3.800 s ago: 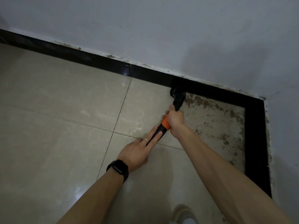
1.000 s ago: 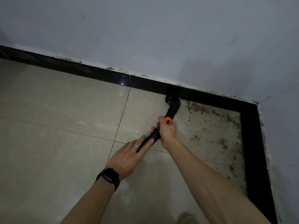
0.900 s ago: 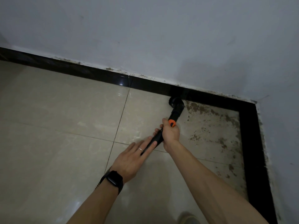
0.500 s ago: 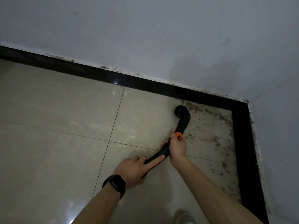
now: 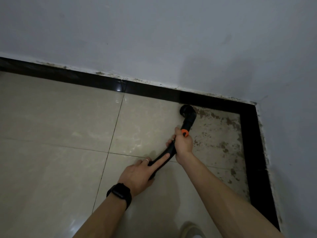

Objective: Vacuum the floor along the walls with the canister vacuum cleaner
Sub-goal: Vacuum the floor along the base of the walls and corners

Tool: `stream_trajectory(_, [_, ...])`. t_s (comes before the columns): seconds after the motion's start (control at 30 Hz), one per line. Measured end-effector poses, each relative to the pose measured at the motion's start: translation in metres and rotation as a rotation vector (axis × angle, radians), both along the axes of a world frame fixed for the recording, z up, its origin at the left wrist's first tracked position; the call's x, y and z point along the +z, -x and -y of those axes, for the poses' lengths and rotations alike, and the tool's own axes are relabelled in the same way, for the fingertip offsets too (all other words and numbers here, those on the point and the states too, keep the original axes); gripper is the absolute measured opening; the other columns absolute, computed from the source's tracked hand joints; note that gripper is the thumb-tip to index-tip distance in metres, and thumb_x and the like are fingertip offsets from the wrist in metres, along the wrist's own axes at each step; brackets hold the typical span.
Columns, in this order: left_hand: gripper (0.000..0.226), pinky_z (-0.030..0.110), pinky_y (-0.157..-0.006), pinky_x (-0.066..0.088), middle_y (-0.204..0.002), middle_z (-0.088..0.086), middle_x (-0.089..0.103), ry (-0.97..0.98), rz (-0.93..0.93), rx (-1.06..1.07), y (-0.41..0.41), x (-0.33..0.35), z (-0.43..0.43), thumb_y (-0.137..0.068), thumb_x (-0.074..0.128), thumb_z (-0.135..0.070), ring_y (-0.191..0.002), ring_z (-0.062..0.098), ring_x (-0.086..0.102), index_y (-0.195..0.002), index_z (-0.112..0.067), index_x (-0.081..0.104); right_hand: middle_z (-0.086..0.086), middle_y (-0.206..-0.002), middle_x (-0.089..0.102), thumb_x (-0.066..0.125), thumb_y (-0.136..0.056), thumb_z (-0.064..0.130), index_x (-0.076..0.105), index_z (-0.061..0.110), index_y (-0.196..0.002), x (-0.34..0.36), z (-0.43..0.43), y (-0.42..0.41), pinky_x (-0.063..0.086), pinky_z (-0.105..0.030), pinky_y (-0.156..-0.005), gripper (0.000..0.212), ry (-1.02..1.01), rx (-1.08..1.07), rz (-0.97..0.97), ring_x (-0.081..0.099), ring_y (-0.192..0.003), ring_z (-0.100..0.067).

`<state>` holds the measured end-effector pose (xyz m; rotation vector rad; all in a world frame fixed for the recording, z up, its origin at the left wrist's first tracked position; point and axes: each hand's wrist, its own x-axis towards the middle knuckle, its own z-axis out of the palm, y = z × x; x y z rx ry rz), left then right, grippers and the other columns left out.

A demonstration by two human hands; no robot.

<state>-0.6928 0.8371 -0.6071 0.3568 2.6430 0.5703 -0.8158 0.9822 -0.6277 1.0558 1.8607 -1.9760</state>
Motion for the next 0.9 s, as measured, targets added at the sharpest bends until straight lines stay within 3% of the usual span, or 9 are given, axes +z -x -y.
stream_trajectory(0.33, [0.092, 0.041, -0.079, 0.053, -0.14, 0.005, 0.041, 0.046, -0.002, 0.048, 0.018, -0.004, 0.007, -0.099, 0.049, -0.031, -0.115, 0.027, 0.049, -0.135, -0.067, -0.028, -0.005, -0.07, 0.055, 0.061, -0.102, 0.04, 0.054, 0.009, -0.09, -0.007, 0.004, 0.018, 0.056, -0.039, -0.062, 0.034, 0.092, 0.062, -0.023, 0.058, -0.049, -0.019])
stream_trajectory(0.57, [0.088, 0.04, -0.079, 0.052, -0.14, 0.004, 0.043, 0.071, 0.001, -0.004, 0.007, -0.001, 0.008, -0.1, 0.045, -0.035, -0.116, 0.026, 0.049, -0.136, -0.064, -0.03, -0.008, -0.076, 0.061, 0.06, -0.099, 0.034, 0.055, 0.0, -0.117, -0.011, 0.017, -0.007, 0.057, -0.038, -0.057, 0.038, 0.03, 0.054, 0.002, 0.062, -0.05, -0.022])
stream_trajectory(0.77, [0.089, 0.037, -0.076, 0.051, -0.138, 0.003, 0.044, 0.089, 0.007, -0.057, -0.004, 0.005, 0.017, -0.101, 0.044, -0.034, -0.111, 0.025, 0.051, -0.134, -0.064, -0.032, -0.005, -0.066, 0.054, 0.061, -0.099, 0.03, 0.053, 0.009, -0.098, -0.005, 0.021, -0.025, 0.056, -0.037, -0.057, 0.022, 0.035, 0.051, 0.019, 0.06, -0.05, -0.023])
stream_trajectory(0.9, [0.083, 0.034, -0.069, 0.042, -0.141, 0.003, 0.041, 0.103, -0.002, -0.152, -0.023, 0.005, 0.028, -0.103, 0.038, -0.035, -0.11, 0.025, 0.049, -0.134, -0.064, -0.032, -0.012, -0.075, 0.057, 0.063, -0.099, 0.021, 0.054, 0.006, -0.098, -0.001, 0.012, -0.054, 0.061, -0.045, -0.062, 0.018, 0.11, 0.014, 0.082, 0.063, -0.054, -0.027])
